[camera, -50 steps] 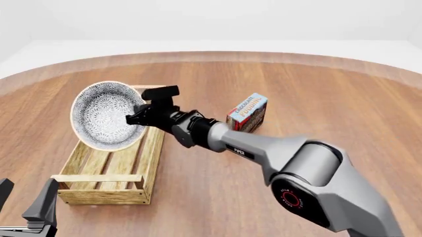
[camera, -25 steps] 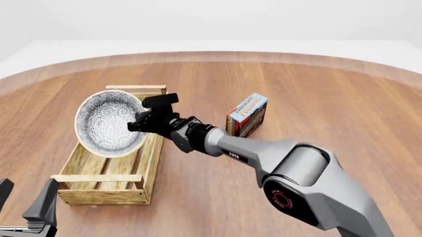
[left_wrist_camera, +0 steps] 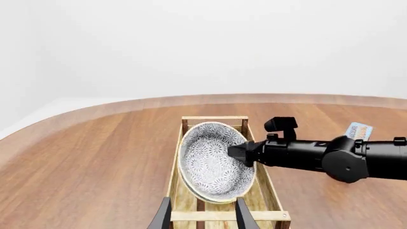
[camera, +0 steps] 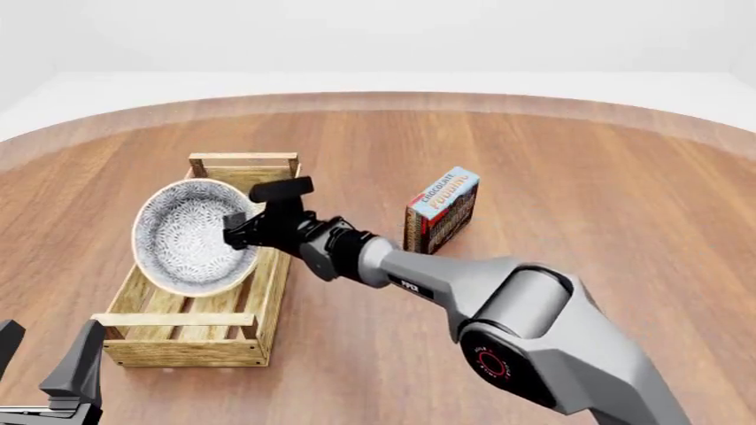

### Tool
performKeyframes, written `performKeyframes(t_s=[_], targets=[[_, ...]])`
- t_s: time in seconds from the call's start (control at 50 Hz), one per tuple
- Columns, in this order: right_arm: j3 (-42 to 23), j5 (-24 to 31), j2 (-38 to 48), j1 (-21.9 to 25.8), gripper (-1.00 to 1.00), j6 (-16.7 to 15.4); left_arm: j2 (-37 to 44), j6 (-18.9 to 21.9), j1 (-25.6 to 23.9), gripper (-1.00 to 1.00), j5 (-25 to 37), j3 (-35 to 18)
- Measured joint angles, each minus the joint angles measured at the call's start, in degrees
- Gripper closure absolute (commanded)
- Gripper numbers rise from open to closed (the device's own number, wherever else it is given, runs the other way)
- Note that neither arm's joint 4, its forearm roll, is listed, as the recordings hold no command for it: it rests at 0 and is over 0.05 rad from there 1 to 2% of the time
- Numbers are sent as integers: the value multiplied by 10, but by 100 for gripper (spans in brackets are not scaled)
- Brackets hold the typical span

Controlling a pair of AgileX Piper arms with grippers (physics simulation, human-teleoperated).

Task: Stack the left bowl on the right bowl and place them in the tray.

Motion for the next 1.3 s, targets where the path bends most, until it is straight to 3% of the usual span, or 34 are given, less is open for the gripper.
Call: performKeyframes(t_s=[0.72, 1.02, 1.3], targets=[[10, 0, -17, -16, -100, 7, 0, 0, 0, -100, 0, 0], [48, 2, -72, -35, -100, -1, 0, 0, 0, -100, 0, 0], [127, -12, -169, -40, -100, -22, 0, 0, 0, -100, 0, 0]])
